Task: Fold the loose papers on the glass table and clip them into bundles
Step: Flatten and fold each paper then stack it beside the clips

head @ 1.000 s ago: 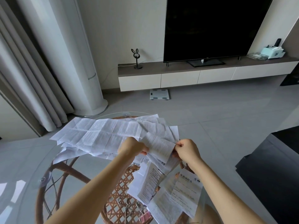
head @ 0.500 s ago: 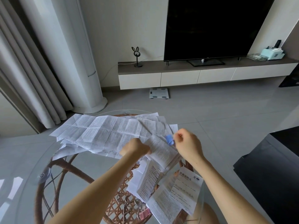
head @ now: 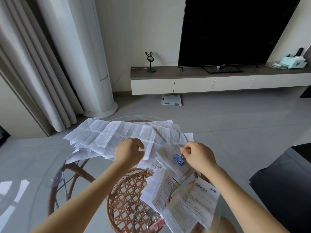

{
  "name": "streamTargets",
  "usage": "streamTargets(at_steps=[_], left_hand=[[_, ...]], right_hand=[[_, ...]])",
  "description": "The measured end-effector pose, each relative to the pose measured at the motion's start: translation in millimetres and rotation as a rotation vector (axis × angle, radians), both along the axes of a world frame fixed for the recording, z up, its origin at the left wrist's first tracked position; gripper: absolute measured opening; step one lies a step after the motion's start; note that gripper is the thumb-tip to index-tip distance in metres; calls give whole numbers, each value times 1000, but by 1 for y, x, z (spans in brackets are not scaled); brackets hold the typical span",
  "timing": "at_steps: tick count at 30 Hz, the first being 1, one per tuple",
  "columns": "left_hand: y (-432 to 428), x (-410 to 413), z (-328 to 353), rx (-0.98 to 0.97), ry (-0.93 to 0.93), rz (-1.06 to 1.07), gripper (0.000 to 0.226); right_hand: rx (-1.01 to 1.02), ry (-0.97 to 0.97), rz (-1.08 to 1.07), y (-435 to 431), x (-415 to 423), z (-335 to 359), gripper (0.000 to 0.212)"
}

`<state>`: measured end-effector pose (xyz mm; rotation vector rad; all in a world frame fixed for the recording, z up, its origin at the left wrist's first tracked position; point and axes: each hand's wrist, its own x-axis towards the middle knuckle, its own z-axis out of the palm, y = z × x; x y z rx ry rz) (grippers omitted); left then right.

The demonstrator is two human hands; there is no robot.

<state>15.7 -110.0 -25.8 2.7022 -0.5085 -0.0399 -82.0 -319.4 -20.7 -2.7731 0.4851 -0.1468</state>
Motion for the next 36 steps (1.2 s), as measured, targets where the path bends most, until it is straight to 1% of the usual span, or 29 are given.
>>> streamTargets(at_steps=[2, 3, 5, 7, 9, 11, 13, 14, 17, 20, 22, 24, 26, 32, 34, 36], left_hand=[[21, 6, -4, 93, -225, -92, 21], [28, 8, -7, 143, -291, -165, 26], [39, 14, -14, 258, -335, -305, 35], [42, 18, -18, 353, -363, -384, 44], [37, 17, -21, 361, -395, -433, 45], [28, 14, -21, 335, -398, -463, 42], [19, 10, -20, 289, -320, -491, 43], [15, 7, -18, 302, -268, -500, 47], [10, 4, -21, 415, -269, -495, 56], [9, 3, -27, 437, -275, -483, 65], [9, 10, -39, 450, -351, -483, 62], [9, 13, -40, 434, -431, -483, 46], [10, 16, -34, 431, -488, -511, 38], [25, 31, -17, 485, -544, -651, 33], [29, 33, -14, 479, -558, -658, 37], [28, 32, -11, 462, -527, -634, 39]], right_hand=[[-12, -8, 6, 0, 1, 4, 33], [-19, -19, 6, 0, 0, 5, 34], [-31, -47, 9, 0, -2, 8, 35], [-30, -68, 17, 2, -5, 8, 34], [-17, -74, 21, 5, -6, 8, 33], [-12, -75, 26, 9, -7, 7, 32], [-25, -62, 32, 11, -6, 5, 32], [-30, -53, 33, 13, -6, 4, 31], [-35, -37, 44, 17, -3, 0, 31], [-71, -17, 80, 19, 0, -7, 37], [-78, -7, 104, 21, 1, -11, 39], [-91, 3, 116, 23, 2, -14, 40], [-104, 21, 119, 23, 2, -17, 39], [-121, 81, 124, 25, 3, -22, 41], [-132, 112, 135, 28, 4, -22, 41], [-150, 132, 149, 30, 5, -21, 39]])
